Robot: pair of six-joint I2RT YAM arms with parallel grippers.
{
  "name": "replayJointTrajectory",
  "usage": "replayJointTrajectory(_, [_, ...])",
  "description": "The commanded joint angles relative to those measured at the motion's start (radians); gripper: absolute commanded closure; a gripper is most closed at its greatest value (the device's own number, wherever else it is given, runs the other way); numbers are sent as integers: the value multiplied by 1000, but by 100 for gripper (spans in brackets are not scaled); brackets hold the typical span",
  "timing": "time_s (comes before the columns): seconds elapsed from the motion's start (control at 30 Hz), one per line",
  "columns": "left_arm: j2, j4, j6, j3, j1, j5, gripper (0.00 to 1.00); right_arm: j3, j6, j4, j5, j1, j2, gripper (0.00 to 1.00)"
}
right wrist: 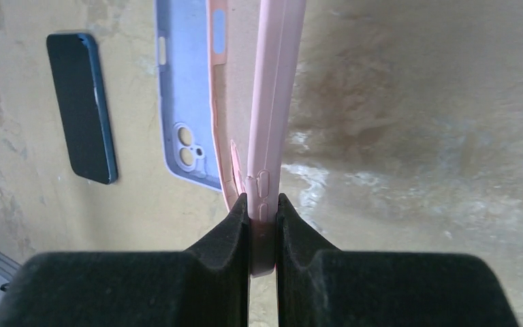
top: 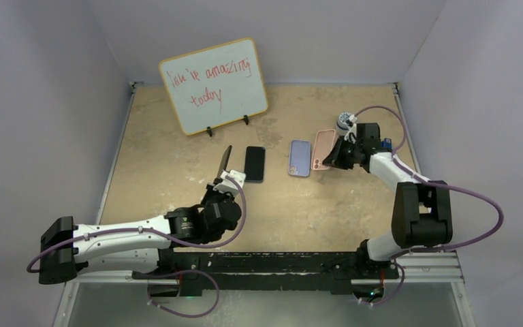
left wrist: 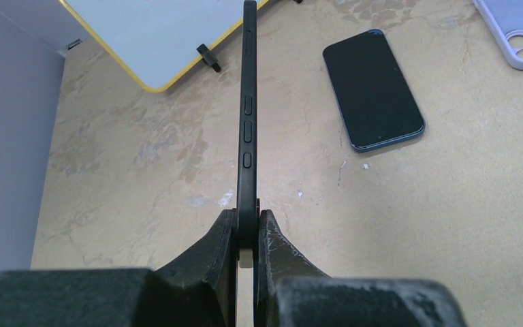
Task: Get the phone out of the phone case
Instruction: Place the phone case at the center of the board.
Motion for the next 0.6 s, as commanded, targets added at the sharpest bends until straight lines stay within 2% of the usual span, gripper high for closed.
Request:
replayJointTrajectory(0.0, [-5, 54, -8, 10, 14, -36, 100, 68, -81, -91, -107, -63, 39, 100])
replayJointTrajectory(0.23, [3, 47, -13, 11, 17, -43, 100, 126, -134, -116, -211, -104, 190, 100])
replayJointTrajectory(0.57, [6, 46, -12, 12, 19, -46, 100, 166, -182, -116, -254, -104, 263, 98])
